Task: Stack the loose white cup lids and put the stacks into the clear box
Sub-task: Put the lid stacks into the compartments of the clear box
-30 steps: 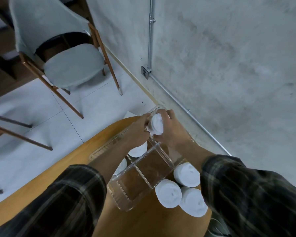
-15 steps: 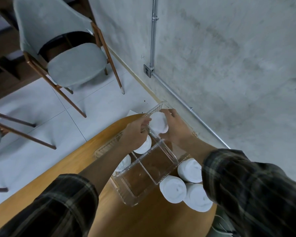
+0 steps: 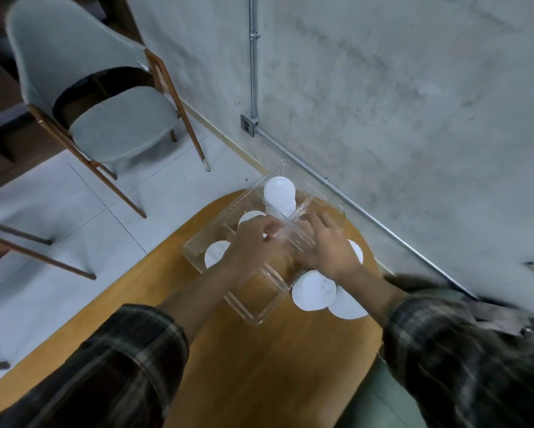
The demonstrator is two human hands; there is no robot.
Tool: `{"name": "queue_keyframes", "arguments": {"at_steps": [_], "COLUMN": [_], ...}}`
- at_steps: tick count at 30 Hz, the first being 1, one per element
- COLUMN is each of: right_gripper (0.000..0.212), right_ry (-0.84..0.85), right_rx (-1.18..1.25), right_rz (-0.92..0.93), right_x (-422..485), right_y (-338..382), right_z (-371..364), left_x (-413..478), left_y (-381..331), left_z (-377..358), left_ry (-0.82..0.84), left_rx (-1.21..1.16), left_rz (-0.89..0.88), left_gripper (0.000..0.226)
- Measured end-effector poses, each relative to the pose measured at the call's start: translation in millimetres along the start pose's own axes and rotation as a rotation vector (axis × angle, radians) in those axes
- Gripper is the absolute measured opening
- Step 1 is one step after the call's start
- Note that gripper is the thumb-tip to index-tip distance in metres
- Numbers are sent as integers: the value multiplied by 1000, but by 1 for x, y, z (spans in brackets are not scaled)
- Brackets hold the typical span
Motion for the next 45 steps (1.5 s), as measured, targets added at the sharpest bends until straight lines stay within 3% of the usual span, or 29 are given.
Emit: {"name": "queue_keyframes", "arguments": {"at_steps": [8, 17, 23, 27, 35, 45], "right_gripper": [79, 75, 85, 92, 93, 90], "right_ry": [103, 154, 308, 323, 257, 250], "right_rx": [-135, -315, -336, -262, -223, -202], "right_rz": [-108, -83, -80, -130, -114, -66], "right_x": [-87, -111, -150, -168, -172, -171], "right_y": [-6, 7, 8, 3, -6, -9], "right_z": [-41, -63, -78, -93, -110, -120], "left_x": [-51, -93, -130, -150, -152, -143], "left_y": [21, 45, 60, 87, 129, 127], "left_z": [-39, -55, -86, -115, -155, -160], "left_ry": [173, 265, 407, 490, 416, 314], "left_rx": [19, 96, 115, 199, 147, 149], "left_rz": [35, 109, 158, 176, 162, 95], "left_gripper": [30, 29, 37, 60, 89, 80]}}
Point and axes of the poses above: each hand's wrist, its own x-axis towards the middle knuckle, its own z-axis out of the back of the hand, y = z × x, the point moved 6 cm from there along x, towards the middle knuckle, and after that the axes turned 9 degrees about -x, right-handed, at the moved point
